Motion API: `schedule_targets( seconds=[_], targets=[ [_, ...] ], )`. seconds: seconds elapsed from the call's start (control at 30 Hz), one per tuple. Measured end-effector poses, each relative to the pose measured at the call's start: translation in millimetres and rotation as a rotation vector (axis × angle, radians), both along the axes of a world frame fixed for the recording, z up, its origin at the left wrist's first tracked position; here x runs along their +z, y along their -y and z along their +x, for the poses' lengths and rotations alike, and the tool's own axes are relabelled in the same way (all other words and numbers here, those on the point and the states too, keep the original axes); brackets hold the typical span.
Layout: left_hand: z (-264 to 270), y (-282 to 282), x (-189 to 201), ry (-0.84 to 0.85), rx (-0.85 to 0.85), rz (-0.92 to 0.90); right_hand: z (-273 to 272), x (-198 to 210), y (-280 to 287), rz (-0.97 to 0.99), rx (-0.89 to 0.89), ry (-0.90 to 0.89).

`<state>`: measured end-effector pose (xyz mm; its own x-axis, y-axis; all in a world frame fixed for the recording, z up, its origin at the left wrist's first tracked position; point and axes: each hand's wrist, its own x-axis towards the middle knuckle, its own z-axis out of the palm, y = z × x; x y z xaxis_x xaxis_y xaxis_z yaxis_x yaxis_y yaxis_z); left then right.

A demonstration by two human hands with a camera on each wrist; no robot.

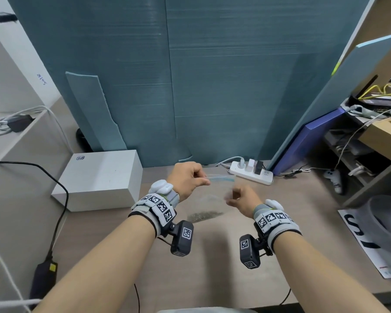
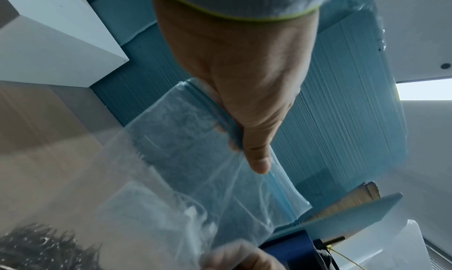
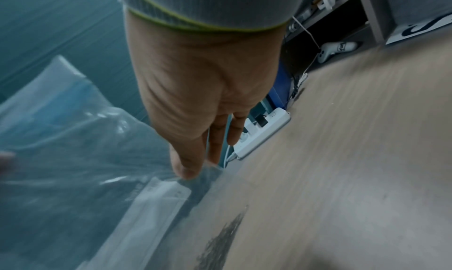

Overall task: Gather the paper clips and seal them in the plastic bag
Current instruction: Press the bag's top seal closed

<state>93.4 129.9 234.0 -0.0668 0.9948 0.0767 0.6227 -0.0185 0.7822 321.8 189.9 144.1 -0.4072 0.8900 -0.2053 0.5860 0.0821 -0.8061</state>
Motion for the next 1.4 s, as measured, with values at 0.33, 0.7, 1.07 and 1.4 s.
schedule_targets(
  seconds=[0.33, 0.7, 1.07, 1.4],
  targets=[
    [-6.3, 4.4, -4.9, 0.131, 0.143, 0.022, 17.2, -23.3, 1.7, 0.059, 0.081, 0.173],
    [-1.4, 12.5, -16.8, -0.067, 0.087, -0.070, -0.5, 15.2, 2.8, 0.142, -0.005, -0.078],
    [-5.5, 27.1, -33.3, -0.151, 0.041, -0.130, -8.5, 6.9, 21.9, 0.154, -0.132, -0.252],
    [1.7, 33.0, -50.4, -0.218, -0.013, -0.109, -14.9, 6.3, 38.5, 0.209, -0.039, -0.203]
  ],
)
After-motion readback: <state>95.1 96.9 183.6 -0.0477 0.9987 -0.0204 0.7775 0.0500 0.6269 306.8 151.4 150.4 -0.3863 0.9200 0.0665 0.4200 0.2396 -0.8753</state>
